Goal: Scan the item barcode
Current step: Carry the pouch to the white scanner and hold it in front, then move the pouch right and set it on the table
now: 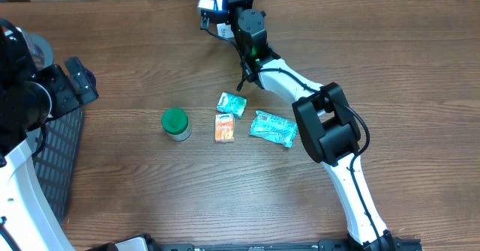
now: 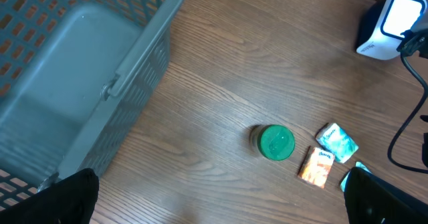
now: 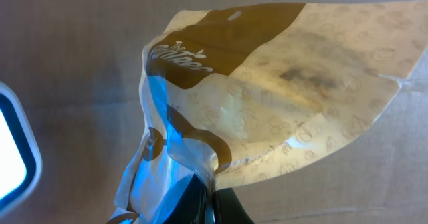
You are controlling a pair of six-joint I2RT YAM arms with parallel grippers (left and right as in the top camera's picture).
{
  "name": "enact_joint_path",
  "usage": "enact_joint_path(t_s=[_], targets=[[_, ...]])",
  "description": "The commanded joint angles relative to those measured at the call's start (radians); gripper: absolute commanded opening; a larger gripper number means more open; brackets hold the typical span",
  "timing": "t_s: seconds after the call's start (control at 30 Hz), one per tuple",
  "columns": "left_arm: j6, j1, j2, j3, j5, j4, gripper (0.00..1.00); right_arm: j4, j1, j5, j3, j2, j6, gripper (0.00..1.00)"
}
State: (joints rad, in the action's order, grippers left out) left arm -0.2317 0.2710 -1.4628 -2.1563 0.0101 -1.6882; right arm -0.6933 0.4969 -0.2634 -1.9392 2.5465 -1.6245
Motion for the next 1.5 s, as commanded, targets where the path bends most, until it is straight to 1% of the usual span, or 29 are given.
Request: enact_joint_path(t_s=[0.0, 0.23, 0.37, 0.4, 0.53, 0.57, 0.67, 0.77, 0.8, 0.9, 0.97, 1.03, 1.07, 1.1, 1.13, 1.23, 1.3, 1.37, 1.47], targets=[[0.018, 0.003, 0.004, -0.004, -0.01, -0.001, 1.0, -0.003, 0.008, 0.03, -0.033, -0.01, -0.037, 0.04], [0.018, 0.003, 0.004, -0.004, -0.01, -0.001, 1.0, -0.004, 0.015, 0.029, -0.033, -0.01, -0.022, 0.04], [0.018, 0.003, 0.004, -0.004, -0.011, -0.001, 1.0, 0.005, 0.027, 0.002, -0.03, -0.046, -0.016, 0.04], [0.018, 0.003, 0.004, -0.004, -0.01, -0.001, 1.0, 0.011, 0.028, -0.002, -0.03, -0.056, 0.0, 0.04], [0.019, 0.003, 0.004, -0.004, -0.01, -0.001, 1.0, 0.116, 0.029, -0.039, -0.03, -0.151, 0.181, 0.04], [0.018, 0.003, 0.004, -0.004, -0.011, -0.001, 1.0, 0.19, 0.028, -0.063, -0.03, -0.207, 0.291, 0.04], [0.018, 0.003, 0.004, -0.004, -0.01, -0.001, 1.0, 0.333, 0.024, -0.089, -0.031, -0.313, 0.458, 0.04], [0.018, 0.003, 0.004, -0.004, -0.011, -0.001, 1.0, 0.556, 0.024, -0.089, -0.031, -0.446, 0.674, 0.04], [0.019, 0.003, 0.004, -0.004, -0.01, -0.001, 1.0, 0.639, 0.024, -0.079, -0.031, -0.492, 0.769, 0.04], [0.019, 0.003, 0.004, -0.004, -0.01, -0.001, 1.0, 0.928, 0.014, 0.022, -0.031, -0.631, 1.09, 0.04], [0.019, 0.003, 0.004, -0.004, -0.01, -0.001, 1.0, 1.144, -0.01, 0.13, -0.031, -0.723, 1.305, 0.04], [0.019, 0.003, 0.004, -0.004, -0.01, -0.001, 1.0, 1.352, -0.05, 0.251, -0.031, -0.801, 1.483, 0.04], [0.019, 0.003, 0.004, -0.004, -0.011, -0.001, 1.0, 1.435, -0.071, 0.301, -0.031, -0.827, 1.547, 0.04], [0.019, 0.003, 0.004, -0.004, -0.01, -0.001, 1.0, 1.521, -0.097, 0.355, -0.031, -0.85, 1.595, 0.04], [0.018, 0.003, 0.004, -0.004, -0.01, -0.001, 1.0, 1.646, -0.14, 0.425, -0.031, -0.873, 1.63, 0.04], [0.019, 0.003, 0.004, -0.004, -0.01, -0.001, 1.0, 1.854, -0.235, 0.486, -0.03, -0.883, 1.653, 0.04], [0.018, 0.003, 0.004, -0.004, -0.01, -0.001, 1.0, 1.962, -0.318, 0.49, -0.003, -0.879, 1.71, 0.04], [0.019, 0.003, 0.004, -0.004, -0.011, -0.001, 1.0, 2.005, -0.407, 0.494, 0.061, -0.878, 1.761, 0.04], [0.019, 0.003, 0.004, -0.004, -0.01, -0.001, 1.0, 1.978, -0.526, 0.512, 0.175, -0.878, 1.804, 0.04]])
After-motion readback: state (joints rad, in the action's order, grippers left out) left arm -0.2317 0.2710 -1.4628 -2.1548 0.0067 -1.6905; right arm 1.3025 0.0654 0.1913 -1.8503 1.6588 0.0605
